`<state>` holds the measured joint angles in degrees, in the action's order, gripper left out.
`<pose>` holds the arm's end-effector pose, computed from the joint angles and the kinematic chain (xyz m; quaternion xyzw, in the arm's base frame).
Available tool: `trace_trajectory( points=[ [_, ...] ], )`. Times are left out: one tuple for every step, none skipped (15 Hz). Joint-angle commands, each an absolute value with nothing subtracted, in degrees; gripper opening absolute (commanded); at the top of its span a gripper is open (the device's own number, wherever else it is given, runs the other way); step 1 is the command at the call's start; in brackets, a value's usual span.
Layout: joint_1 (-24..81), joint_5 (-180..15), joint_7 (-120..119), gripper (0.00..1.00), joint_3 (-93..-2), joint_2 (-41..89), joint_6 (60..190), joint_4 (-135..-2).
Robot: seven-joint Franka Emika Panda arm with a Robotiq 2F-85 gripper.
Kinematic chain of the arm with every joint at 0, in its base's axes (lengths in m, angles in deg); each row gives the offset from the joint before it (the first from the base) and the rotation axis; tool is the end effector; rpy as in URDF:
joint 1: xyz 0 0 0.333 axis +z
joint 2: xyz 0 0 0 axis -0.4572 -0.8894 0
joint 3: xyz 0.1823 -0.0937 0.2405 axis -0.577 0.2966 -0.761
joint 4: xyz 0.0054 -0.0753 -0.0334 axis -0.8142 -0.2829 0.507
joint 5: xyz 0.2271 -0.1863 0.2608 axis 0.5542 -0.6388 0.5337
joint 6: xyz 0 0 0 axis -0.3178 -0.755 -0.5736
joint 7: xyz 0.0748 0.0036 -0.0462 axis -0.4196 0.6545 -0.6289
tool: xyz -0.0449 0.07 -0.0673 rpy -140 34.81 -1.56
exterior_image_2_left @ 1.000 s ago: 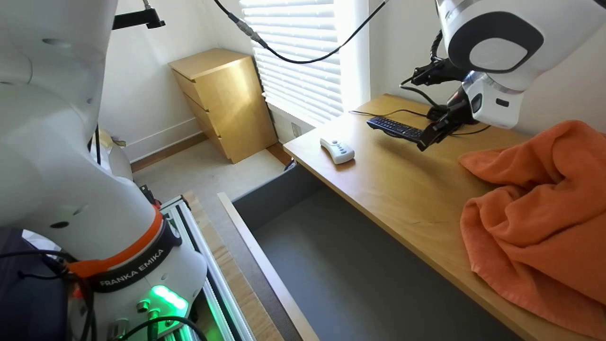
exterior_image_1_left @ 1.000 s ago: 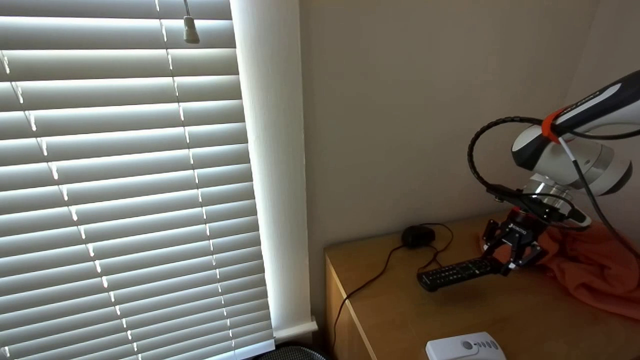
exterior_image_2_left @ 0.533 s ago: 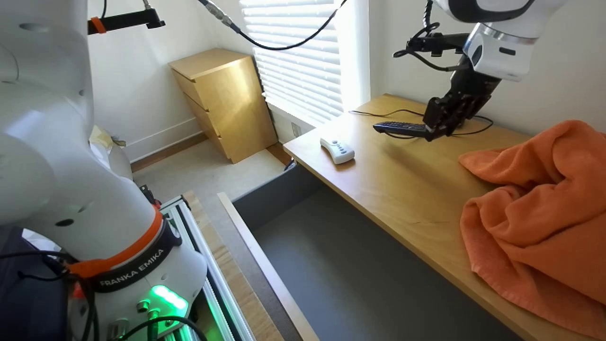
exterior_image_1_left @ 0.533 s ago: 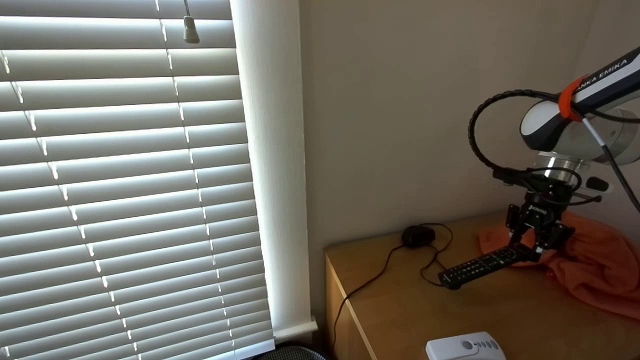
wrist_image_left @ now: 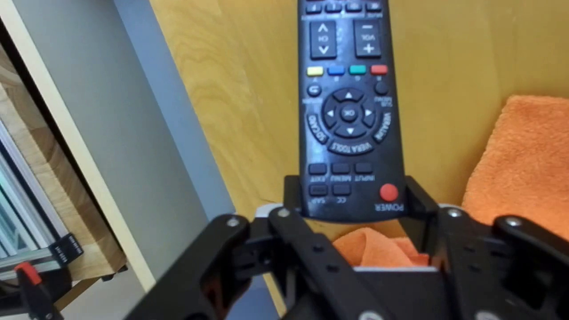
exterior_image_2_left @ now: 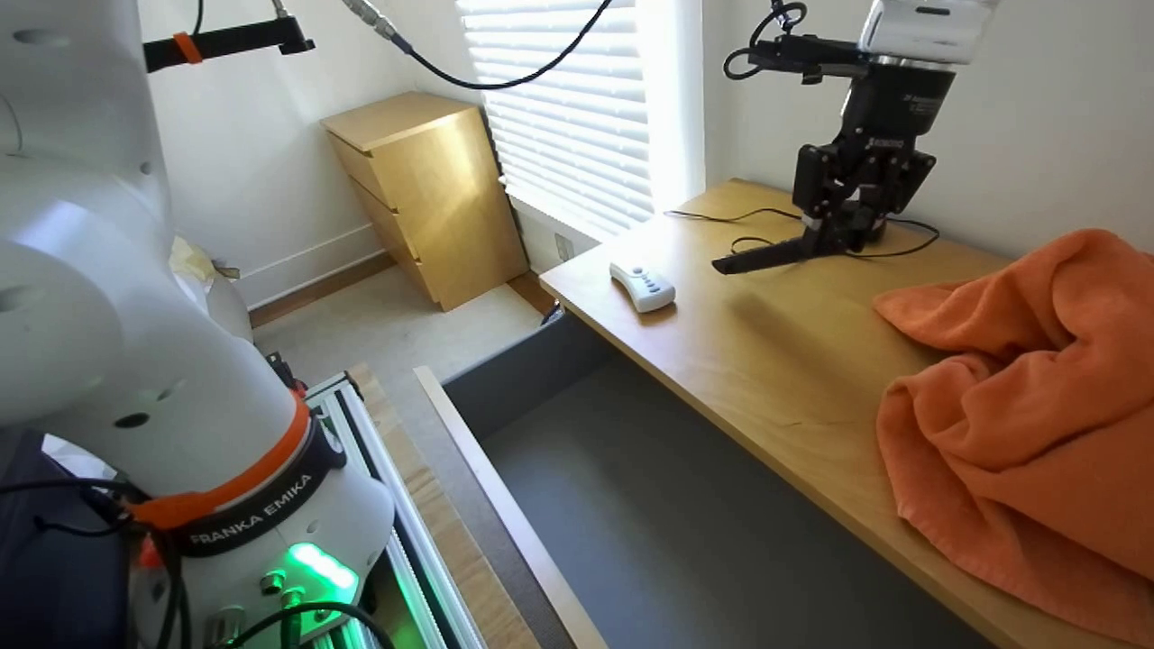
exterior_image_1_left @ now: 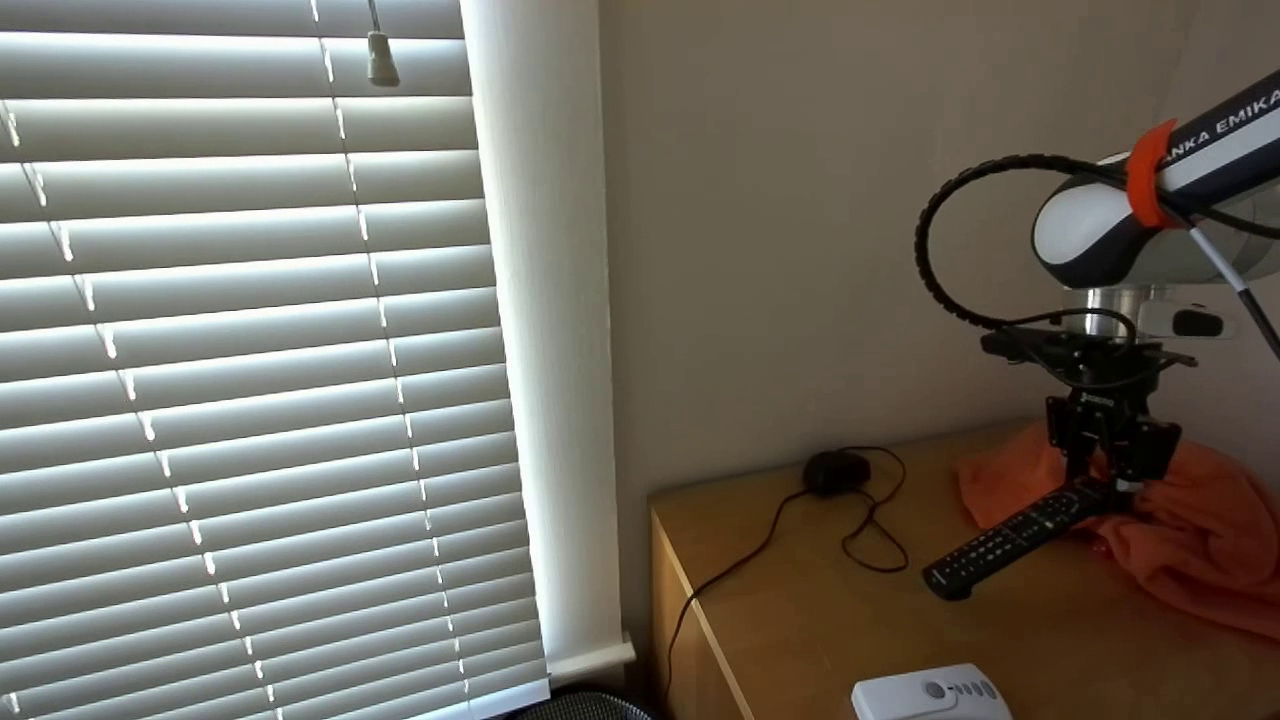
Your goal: Place the black remote control upside down
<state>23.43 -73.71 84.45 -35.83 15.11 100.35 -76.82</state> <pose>0.5959 -0.1882 0.3064 0.5633 -0.8157 -0.0994 0.0859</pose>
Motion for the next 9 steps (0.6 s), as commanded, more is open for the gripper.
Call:
trace_trajectory(
  points=[
    [26.1,-83.3,94.6,0.3,-35.0,16.3,97.5,-76.3],
    [26.7,-86.0,97.6,0.3,-35.0,16.2,96.8,-75.7],
    [27.2,-88.9,100.1,0.3,-35.0,15.8,95.9,-75.0],
    [27.7,-91.6,102.7,0.3,-35.1,15.3,94.8,-74.0],
    [28.1,-94.2,105.1,0.3,-35.2,14.6,93.7,-73.1],
    [28.4,-96.5,106.8,0.3,-35.5,14.0,92.4,-72.3],
    [28.8,-98.8,108.6,0.3,-35.6,13.4,90.8,-71.4],
    [29.2,-101.0,110.2,0.3,-35.7,12.8,89.4,-70.5],
    [29.4,-102.7,111.2,0.3,-36.0,12.4,87.8,-69.8]
  ],
)
